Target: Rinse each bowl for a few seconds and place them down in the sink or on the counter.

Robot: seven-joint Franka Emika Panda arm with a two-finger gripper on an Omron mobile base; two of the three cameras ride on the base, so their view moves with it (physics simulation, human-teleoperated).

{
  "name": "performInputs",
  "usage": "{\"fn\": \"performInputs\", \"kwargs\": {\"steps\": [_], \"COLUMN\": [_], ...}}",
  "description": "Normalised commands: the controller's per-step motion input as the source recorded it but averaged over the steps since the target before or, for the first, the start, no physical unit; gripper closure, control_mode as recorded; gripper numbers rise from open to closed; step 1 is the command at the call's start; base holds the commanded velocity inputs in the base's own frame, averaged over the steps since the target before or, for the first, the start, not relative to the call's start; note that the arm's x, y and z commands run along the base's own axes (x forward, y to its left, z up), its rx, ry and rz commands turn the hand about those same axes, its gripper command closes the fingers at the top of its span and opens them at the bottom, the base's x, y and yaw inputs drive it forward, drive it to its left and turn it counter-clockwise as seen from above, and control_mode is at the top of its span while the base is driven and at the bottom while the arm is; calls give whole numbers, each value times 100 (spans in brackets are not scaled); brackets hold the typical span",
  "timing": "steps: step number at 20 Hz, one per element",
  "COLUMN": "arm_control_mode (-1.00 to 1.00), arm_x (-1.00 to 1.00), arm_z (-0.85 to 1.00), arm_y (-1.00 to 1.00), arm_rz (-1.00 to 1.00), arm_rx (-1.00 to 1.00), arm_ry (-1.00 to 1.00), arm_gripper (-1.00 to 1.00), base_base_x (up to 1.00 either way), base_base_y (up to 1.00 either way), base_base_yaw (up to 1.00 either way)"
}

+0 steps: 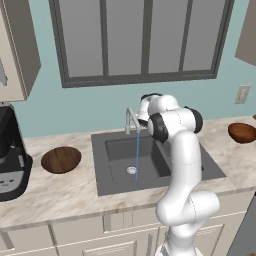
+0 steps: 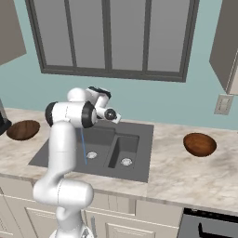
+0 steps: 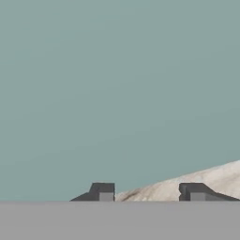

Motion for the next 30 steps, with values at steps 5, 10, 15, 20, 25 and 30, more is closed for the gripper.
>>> {"fn": "performInputs", "kwargs": {"steps": [5,10,15,20,25,30], "arm_control_mode": [-100,-100,-100,-100,-100,-100], "arm_x": [20,20,8,-1,-48,-92], "arm_z": [100,100,100,97,70,31], "arm_y": [-11,-23,-47,-58,-41,-36], "arm_rz": [0,0,0,0,0,-1], "arm_rx": [0,0,4,8,9,13], "arm_ry": [-7,-12,-6,-2,-1,-8], "arm_gripper": [-100,-100,-100,-100,-100,-100], "base_base_x": [0,0,0,0,0,0], "base_base_y": [0,0,0,0,0,0], "base_base_yaw": [0,0,0,0,0,0]}}
